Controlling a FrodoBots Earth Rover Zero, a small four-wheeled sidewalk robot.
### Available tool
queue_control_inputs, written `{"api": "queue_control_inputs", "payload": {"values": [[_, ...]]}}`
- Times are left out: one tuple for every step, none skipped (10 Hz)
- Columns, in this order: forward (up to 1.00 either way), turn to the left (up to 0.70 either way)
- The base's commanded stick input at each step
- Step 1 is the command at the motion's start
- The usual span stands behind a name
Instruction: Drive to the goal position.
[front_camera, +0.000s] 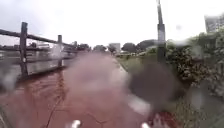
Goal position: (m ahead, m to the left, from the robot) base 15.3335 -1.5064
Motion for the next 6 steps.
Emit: {"api": "queue_control_inputs", "payload": {"values": [[0.70, 0.10], [0.70, 0.00], [0.70, 0.00], [0.70, 0.00], [0.70, 0.00], [0.70, 0.00]]}}
